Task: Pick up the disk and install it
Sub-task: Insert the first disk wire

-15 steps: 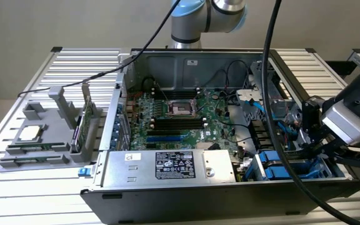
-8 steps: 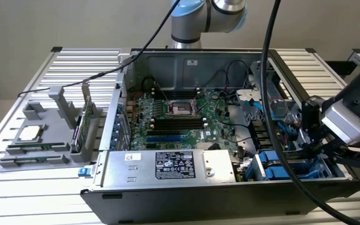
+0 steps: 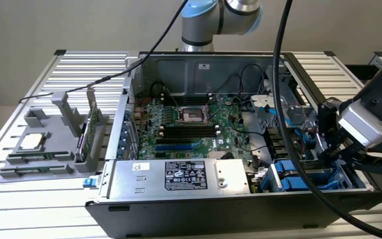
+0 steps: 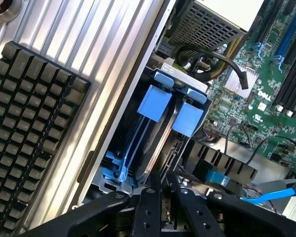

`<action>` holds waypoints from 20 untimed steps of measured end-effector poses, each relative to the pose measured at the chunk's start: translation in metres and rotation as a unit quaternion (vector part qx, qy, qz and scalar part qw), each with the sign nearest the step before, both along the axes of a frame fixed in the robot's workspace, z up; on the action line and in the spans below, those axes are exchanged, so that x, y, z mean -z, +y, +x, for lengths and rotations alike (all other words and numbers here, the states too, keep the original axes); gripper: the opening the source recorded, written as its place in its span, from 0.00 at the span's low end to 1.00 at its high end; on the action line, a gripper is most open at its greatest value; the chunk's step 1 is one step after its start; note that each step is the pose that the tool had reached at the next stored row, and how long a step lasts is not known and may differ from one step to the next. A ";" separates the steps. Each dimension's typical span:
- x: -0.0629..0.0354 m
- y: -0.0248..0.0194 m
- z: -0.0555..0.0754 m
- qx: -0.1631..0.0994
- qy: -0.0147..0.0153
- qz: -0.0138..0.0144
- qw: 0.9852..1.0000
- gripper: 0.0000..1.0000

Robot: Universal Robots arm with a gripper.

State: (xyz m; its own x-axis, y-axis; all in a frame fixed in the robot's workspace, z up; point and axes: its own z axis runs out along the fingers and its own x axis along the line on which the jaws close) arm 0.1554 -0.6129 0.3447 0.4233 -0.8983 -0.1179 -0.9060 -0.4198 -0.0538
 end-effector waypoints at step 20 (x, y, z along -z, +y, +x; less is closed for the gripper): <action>-0.0029 0.0016 -0.008 0.061 0.000 -0.002 0.998 0.17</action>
State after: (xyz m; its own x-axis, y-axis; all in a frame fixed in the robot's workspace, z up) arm 0.1478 -0.6112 0.3476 0.3113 -0.9434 -0.1142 -0.9502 -0.3072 -0.0528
